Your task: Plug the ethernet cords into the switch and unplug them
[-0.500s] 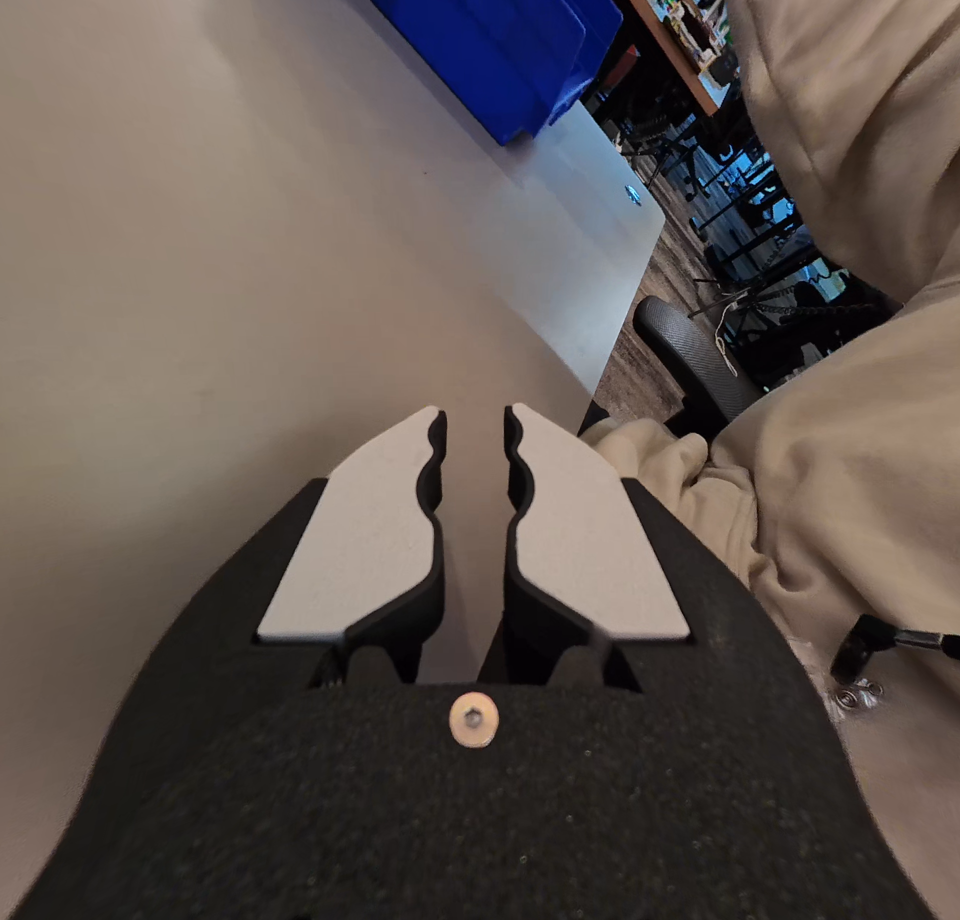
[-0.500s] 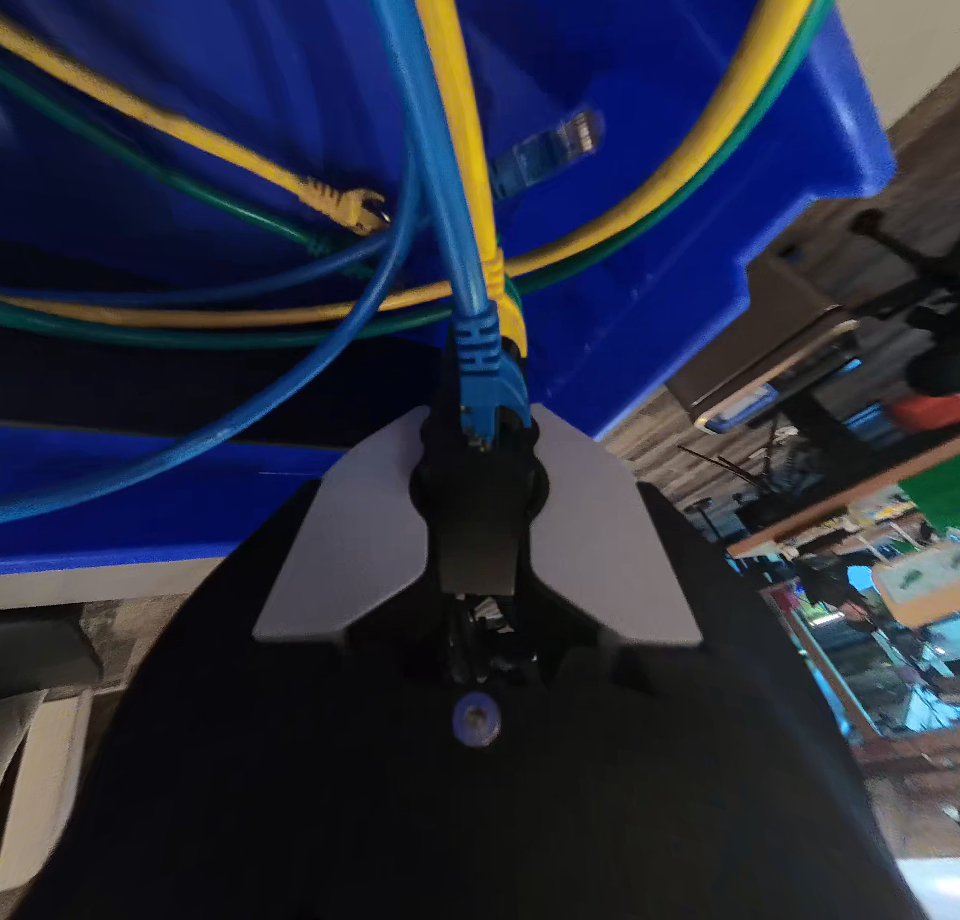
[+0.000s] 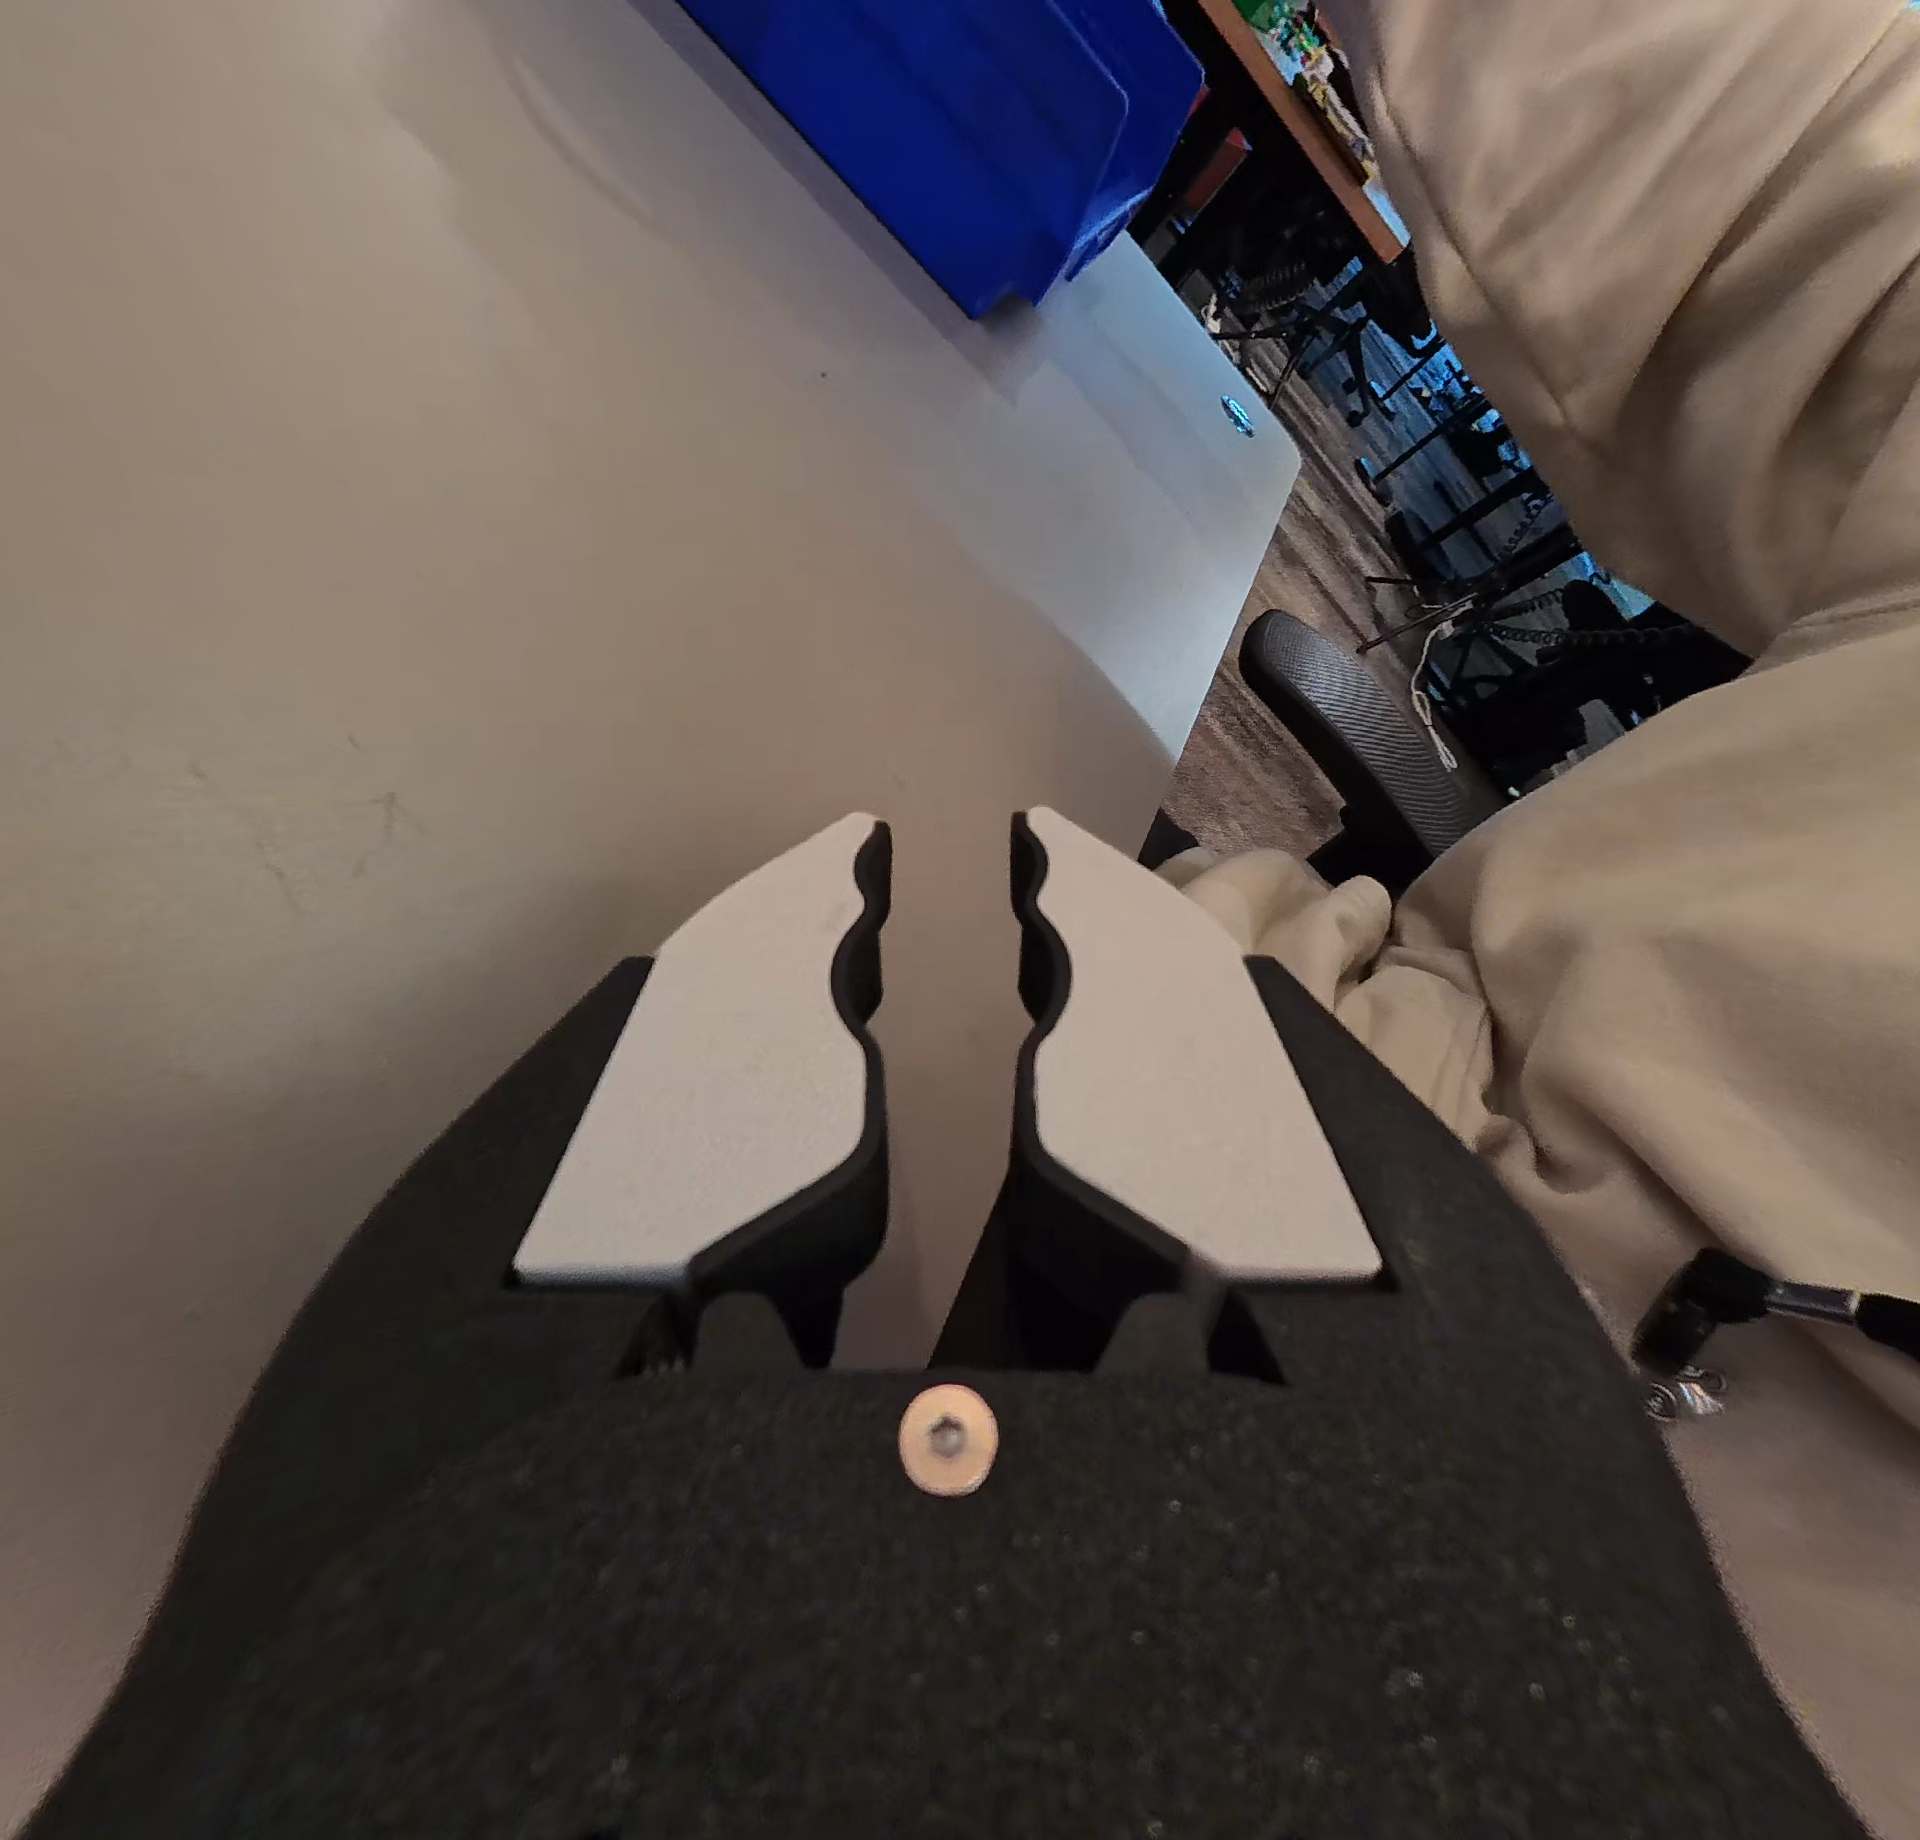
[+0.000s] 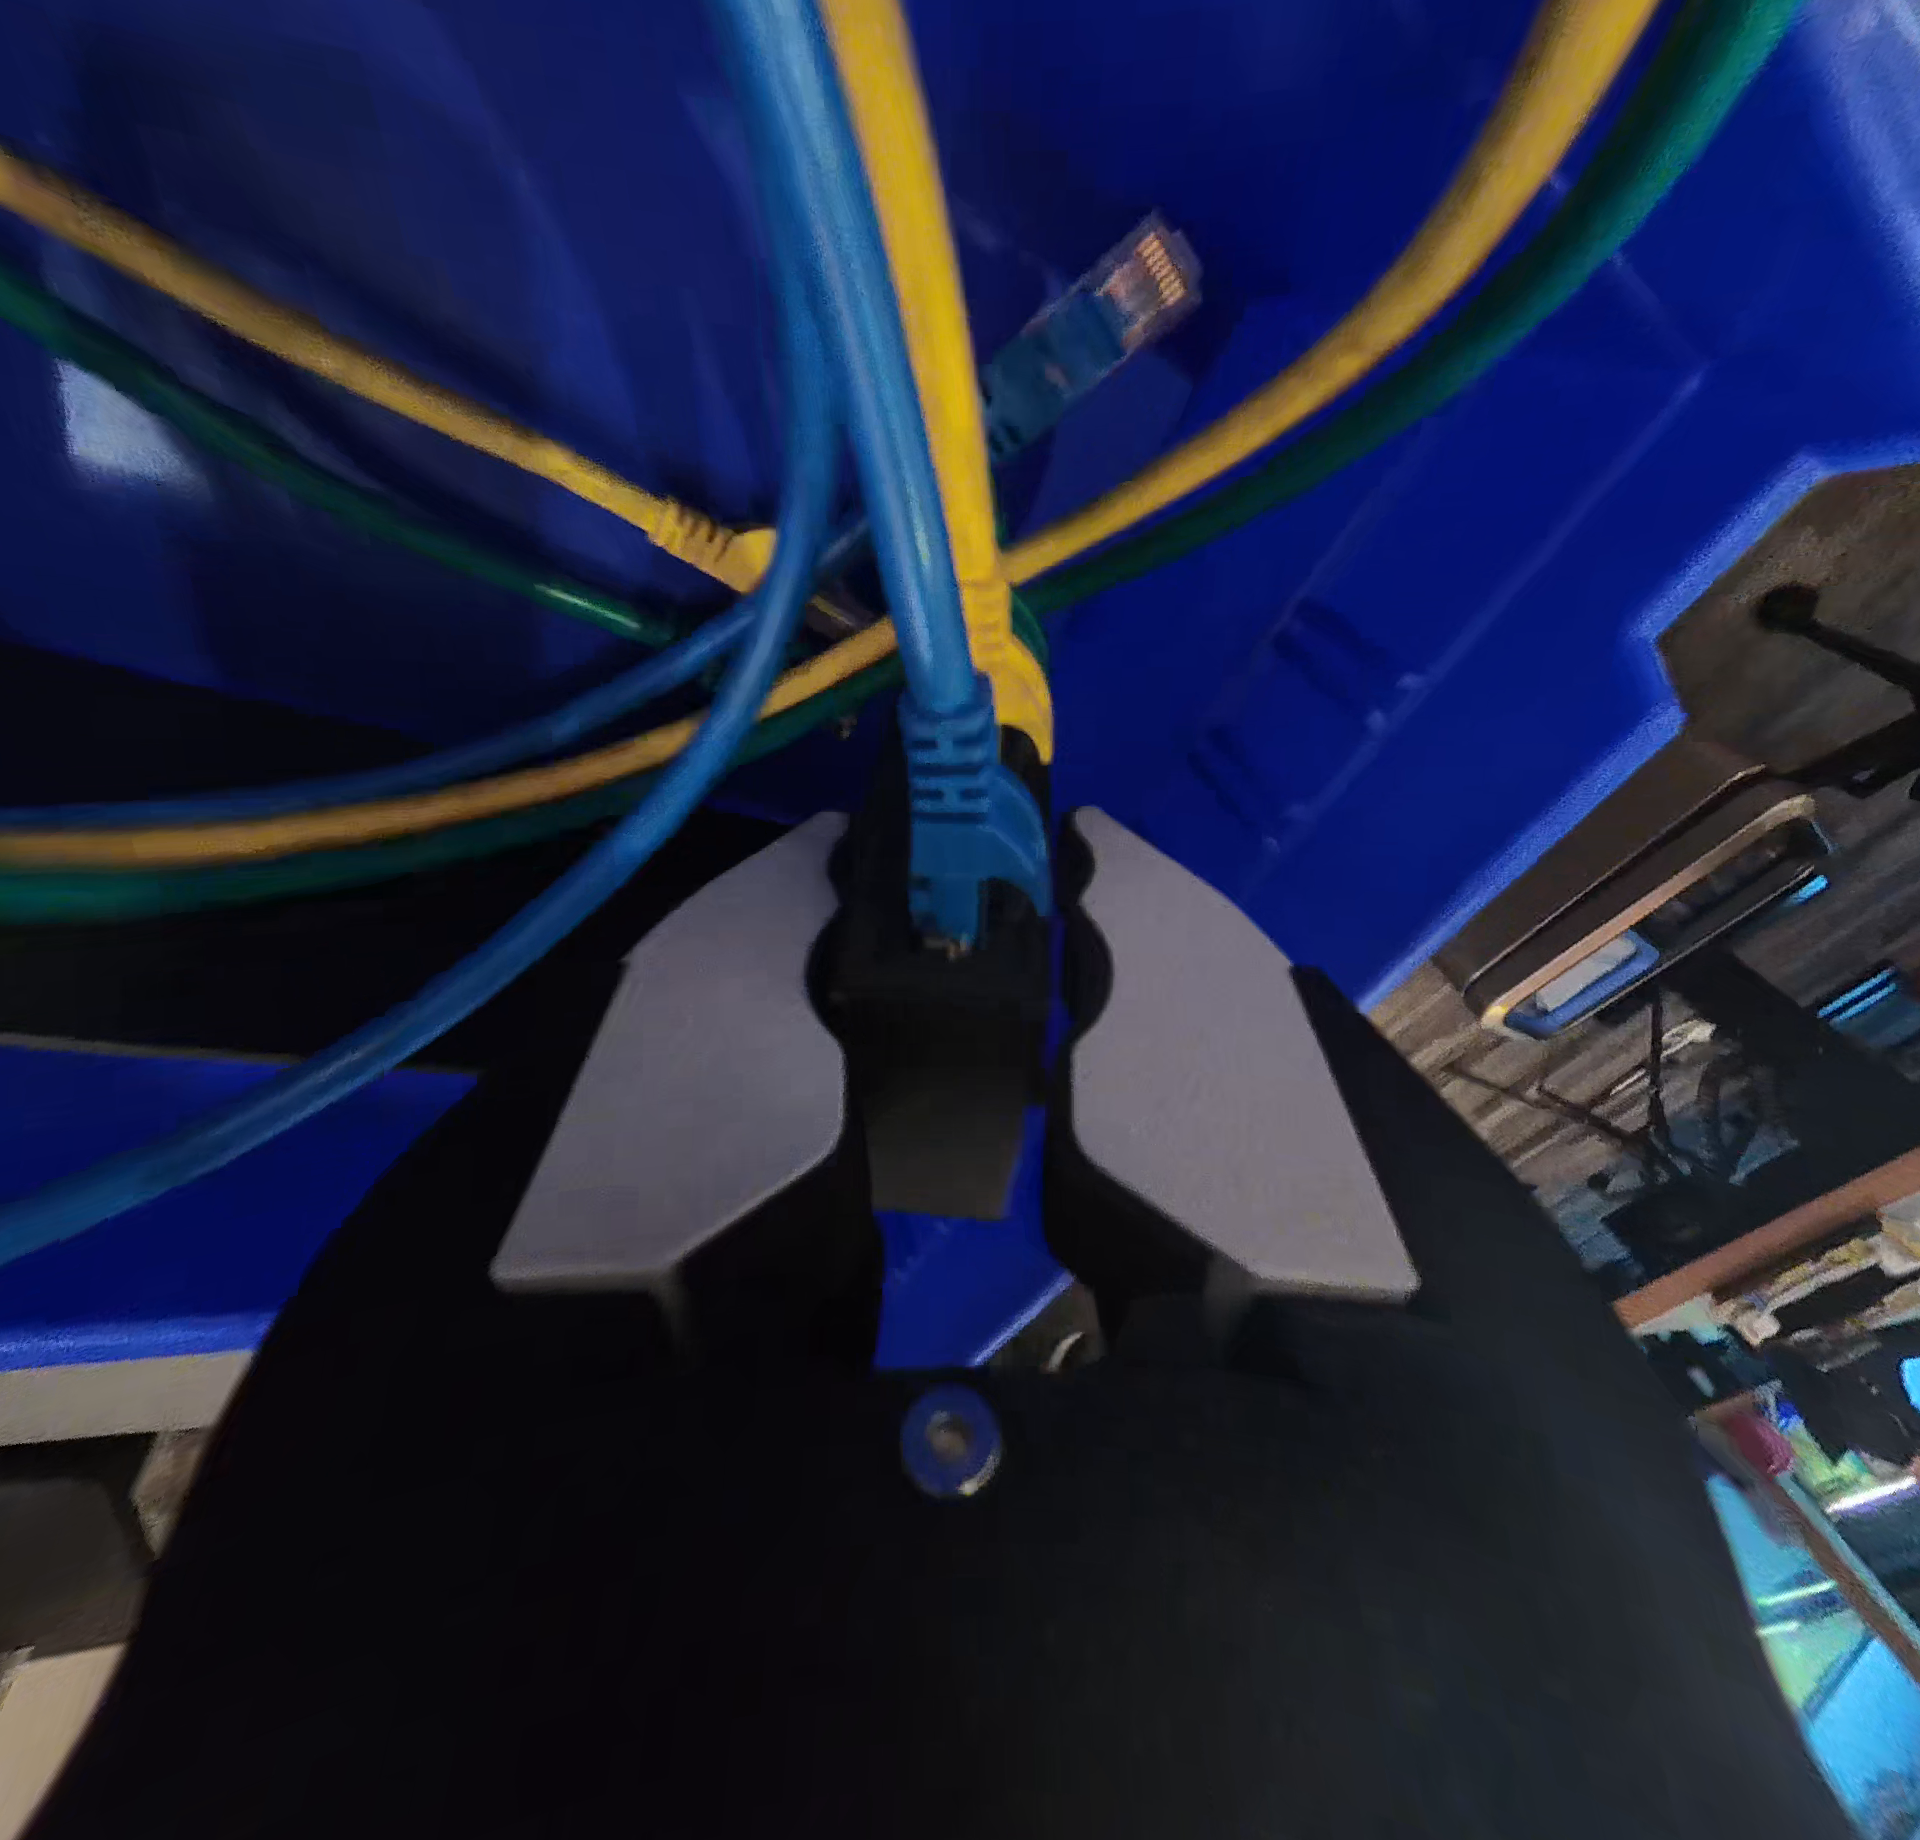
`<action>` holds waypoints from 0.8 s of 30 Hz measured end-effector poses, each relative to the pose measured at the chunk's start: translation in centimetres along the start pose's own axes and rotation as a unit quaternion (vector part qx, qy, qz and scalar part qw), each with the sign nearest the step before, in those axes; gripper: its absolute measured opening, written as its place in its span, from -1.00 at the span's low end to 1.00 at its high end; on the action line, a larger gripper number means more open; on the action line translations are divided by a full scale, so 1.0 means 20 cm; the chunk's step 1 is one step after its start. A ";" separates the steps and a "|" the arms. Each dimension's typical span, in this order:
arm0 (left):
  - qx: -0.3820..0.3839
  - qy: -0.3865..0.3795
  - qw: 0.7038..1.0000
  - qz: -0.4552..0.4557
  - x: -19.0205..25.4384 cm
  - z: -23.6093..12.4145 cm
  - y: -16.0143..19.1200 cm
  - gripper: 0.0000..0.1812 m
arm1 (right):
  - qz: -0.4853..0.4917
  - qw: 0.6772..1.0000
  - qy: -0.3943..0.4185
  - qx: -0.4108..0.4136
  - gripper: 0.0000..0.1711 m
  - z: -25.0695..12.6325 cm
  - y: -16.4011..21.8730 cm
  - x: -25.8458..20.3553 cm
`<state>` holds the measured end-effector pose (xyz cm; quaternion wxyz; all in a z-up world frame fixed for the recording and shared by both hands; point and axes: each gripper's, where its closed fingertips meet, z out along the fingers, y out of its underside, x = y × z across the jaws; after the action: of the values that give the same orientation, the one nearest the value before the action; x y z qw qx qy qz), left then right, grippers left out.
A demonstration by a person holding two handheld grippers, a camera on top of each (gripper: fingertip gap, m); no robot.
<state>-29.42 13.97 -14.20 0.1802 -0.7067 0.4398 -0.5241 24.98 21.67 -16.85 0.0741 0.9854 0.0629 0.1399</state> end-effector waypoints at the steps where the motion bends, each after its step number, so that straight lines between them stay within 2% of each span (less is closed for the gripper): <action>1: 0.003 -0.004 1.000 0.004 0.00 0.00 0.00 -0.77 | -0.011 1.000 0.005 0.009 -0.43 -0.02 -0.01 0.00; 3: 0.011 -0.024 1.000 0.015 -0.03 -0.02 -0.02 -0.76 | -0.030 0.999 0.035 0.025 -0.18 -0.07 -0.01 0.02; 5: 0.022 -0.053 0.998 0.031 -0.06 -0.06 -0.04 -0.76 | -0.048 0.994 0.078 0.052 -0.14 -0.16 -0.03 0.05; 10: 0.087 -0.173 0.980 0.053 -0.21 -0.28 -0.11 -0.75 | -0.002 0.976 0.087 0.200 -0.11 -0.46 -0.02 0.03; 12: 0.126 -0.237 0.961 0.068 -0.26 -0.44 -0.13 -0.74 | 0.035 0.943 0.078 0.322 -0.16 -0.64 0.01 -0.02; 15: 0.190 -0.340 0.915 0.102 -0.30 -0.71 -0.18 -0.74 | 0.124 0.856 0.000 0.503 -0.23 -0.80 0.17 -0.23; 17: 0.212 -0.385 0.890 0.117 -0.29 -0.84 -0.19 -0.73 | 0.162 0.780 -0.059 0.602 -0.19 -0.79 0.30 -0.46; 18: 0.212 -0.405 0.882 0.117 -0.31 -0.88 -0.18 -0.72 | 0.171 0.760 -0.064 0.624 -0.19 -0.73 0.36 -0.56; 20: 0.214 -0.426 0.872 0.113 -0.32 -0.94 -0.15 -0.66 | 0.212 0.744 -0.046 0.632 -0.32 -0.57 0.51 -0.68; 22: 0.215 -0.444 0.862 0.113 -0.36 -0.97 -0.14 -0.65 | 0.238 0.722 -0.058 0.647 -0.31 -0.47 0.63 -0.80; 24: 0.211 -0.475 0.847 0.114 -0.43 -1.01 -0.12 -0.58 | 0.246 0.715 -0.079 0.649 -0.32 -0.45 0.70 -0.86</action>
<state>-47.15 26.45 -9.59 0.5703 -0.7591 0.2572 -0.1802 7.38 6.63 -10.53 -0.6159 0.7797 -0.1130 -0.0005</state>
